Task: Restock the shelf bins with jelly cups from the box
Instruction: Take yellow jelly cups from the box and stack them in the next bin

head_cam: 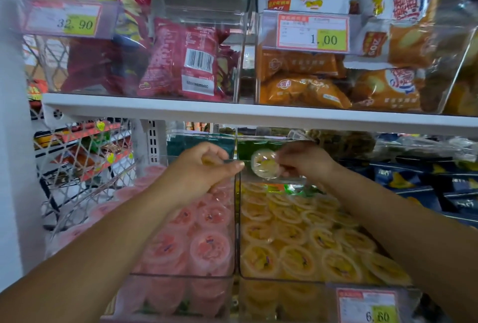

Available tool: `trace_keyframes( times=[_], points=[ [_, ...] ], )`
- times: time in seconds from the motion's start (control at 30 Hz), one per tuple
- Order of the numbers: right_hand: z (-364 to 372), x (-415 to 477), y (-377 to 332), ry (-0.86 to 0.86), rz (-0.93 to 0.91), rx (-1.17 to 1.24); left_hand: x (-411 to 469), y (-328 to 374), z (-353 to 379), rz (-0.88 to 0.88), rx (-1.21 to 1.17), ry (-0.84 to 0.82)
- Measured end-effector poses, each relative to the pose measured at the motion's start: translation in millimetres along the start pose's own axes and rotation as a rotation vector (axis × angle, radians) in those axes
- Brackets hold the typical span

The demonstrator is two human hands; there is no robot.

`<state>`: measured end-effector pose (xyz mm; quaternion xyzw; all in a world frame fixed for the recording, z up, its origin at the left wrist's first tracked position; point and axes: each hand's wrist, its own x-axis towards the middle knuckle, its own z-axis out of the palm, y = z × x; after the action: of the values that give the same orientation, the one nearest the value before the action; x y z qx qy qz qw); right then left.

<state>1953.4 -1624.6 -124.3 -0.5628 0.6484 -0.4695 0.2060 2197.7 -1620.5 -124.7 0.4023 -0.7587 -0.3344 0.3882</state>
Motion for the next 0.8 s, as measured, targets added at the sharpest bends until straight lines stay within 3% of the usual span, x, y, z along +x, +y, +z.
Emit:
trace_keyframes(
  times=[0.07,0.1,0.27,0.47,0.57,0.6,0.67,0.73,0.8],
  points=[
    [-9,16,12,0.031,0.053,-0.347,-1,-3,-6,-0.008,-0.027,-0.027],
    [-10,21,17,0.034,0.083,-0.403,-2,-3,-9,-0.012,-0.040,-0.050],
    [8,38,51,-0.001,0.187,-0.351,-9,-15,-16,0.061,0.037,-0.118],
    [12,26,58,-0.274,0.001,-0.742,-12,-22,-16,0.163,0.003,-0.072],
    [3,9,39,-0.270,-0.047,-0.825,-13,-21,-11,0.168,-0.001,-0.092],
    [0,2,29,-0.225,-0.070,-0.756,-14,-20,-8,0.184,-0.006,-0.109],
    [-3,-13,7,-0.215,-0.002,-0.354,-15,-17,0,0.233,-0.019,-0.142],
    [-3,-33,-15,-0.397,0.145,0.093,-12,-13,10,0.282,0.003,-0.159],
    [-1,-47,-27,-0.533,0.178,0.315,-9,-5,22,0.354,0.047,-0.146]
  ],
)
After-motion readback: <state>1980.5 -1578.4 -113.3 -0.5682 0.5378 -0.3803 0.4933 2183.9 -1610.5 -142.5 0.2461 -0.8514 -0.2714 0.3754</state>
